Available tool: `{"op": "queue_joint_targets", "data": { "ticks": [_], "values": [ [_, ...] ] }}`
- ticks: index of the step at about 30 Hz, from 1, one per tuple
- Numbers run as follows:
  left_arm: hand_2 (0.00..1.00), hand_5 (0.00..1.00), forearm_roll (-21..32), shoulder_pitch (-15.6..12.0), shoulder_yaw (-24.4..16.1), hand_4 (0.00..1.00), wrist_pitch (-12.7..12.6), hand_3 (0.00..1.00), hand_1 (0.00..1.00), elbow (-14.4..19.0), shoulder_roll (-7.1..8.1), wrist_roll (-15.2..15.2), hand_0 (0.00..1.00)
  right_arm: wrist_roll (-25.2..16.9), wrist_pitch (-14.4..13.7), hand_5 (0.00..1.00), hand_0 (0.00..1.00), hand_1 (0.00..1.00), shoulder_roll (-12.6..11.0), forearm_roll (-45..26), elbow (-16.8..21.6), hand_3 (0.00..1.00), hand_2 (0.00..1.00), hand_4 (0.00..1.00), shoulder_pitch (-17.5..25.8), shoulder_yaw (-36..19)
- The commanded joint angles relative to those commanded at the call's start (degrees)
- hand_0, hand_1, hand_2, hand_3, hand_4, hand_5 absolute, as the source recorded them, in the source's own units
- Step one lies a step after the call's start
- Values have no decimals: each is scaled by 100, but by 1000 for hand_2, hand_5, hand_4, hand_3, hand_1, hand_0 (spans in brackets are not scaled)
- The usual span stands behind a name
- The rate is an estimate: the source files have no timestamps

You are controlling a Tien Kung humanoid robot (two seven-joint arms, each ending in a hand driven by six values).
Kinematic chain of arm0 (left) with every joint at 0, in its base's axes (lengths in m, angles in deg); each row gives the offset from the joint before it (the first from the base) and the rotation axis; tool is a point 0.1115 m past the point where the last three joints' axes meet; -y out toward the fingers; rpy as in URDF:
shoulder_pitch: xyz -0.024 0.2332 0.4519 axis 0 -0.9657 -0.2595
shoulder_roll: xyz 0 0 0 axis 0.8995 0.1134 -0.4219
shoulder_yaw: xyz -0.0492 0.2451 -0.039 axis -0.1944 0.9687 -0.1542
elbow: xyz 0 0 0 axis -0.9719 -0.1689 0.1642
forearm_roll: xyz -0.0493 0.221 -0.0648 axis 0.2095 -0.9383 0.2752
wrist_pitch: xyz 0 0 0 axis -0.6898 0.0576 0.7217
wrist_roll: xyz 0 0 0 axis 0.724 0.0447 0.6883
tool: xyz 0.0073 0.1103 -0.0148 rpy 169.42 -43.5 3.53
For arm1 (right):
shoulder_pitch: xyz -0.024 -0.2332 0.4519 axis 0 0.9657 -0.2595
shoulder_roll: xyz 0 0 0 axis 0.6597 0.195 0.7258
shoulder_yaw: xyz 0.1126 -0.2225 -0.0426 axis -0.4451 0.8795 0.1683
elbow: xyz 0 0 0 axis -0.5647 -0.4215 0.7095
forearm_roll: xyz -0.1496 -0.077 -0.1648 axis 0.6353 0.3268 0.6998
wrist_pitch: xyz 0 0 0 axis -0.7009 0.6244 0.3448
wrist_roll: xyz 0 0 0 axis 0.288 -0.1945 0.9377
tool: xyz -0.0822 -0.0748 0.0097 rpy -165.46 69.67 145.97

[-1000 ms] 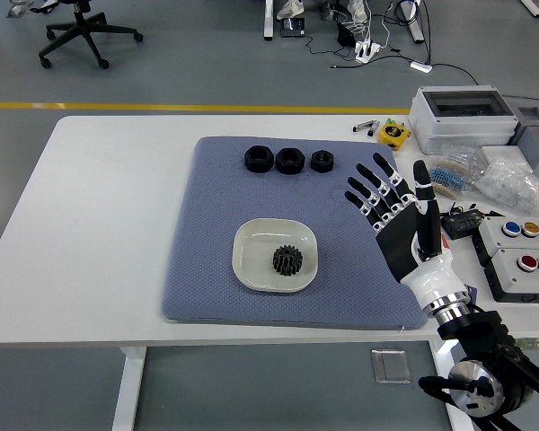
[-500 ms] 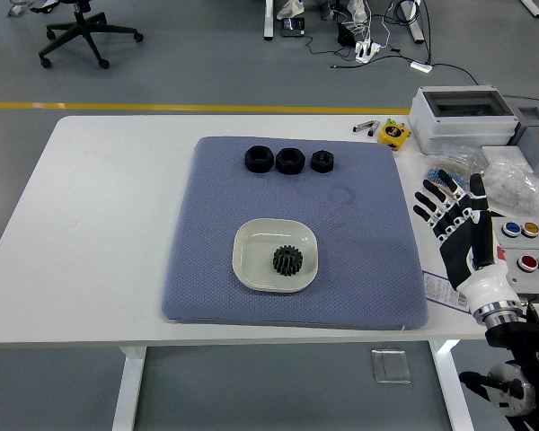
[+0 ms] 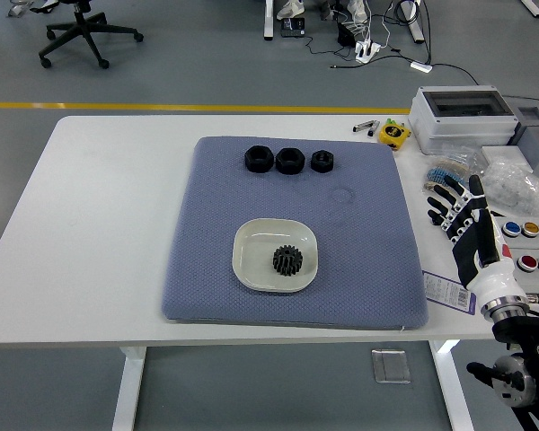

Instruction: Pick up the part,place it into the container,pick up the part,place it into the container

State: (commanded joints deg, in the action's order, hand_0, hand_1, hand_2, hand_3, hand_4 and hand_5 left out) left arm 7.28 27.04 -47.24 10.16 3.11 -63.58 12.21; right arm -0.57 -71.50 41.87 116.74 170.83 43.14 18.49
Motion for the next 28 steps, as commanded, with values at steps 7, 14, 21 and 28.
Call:
{"op": "queue_joint_targets", "data": {
  "ticks": [7, 14, 21, 28],
  "values": [
    [864, 767, 190, -16, 275, 604, -9, 642, 833, 0, 0, -35, 880, -53, -432, 998, 926, 838, 64, 640, 39, 935, 880, 998, -5, -63],
    [864, 754, 234, -28, 313, 591, -15, 636, 833, 0, 0, -34, 873, -66, -431, 998, 926, 837, 53, 620, 66, 936, 882, 998, -24, -51],
    [862, 733, 287, -12, 334, 559, -22, 621, 832, 0, 0, -44, 870, -59, -409, 998, 939, 840, 46, 615, 63, 937, 882, 998, -8, -5],
    [862, 733, 274, -23, 310, 559, -35, 621, 832, 0, 0, -60, 870, -109, -415, 998, 939, 840, 16, 594, 154, 937, 882, 998, -16, 56]
  ]
}}
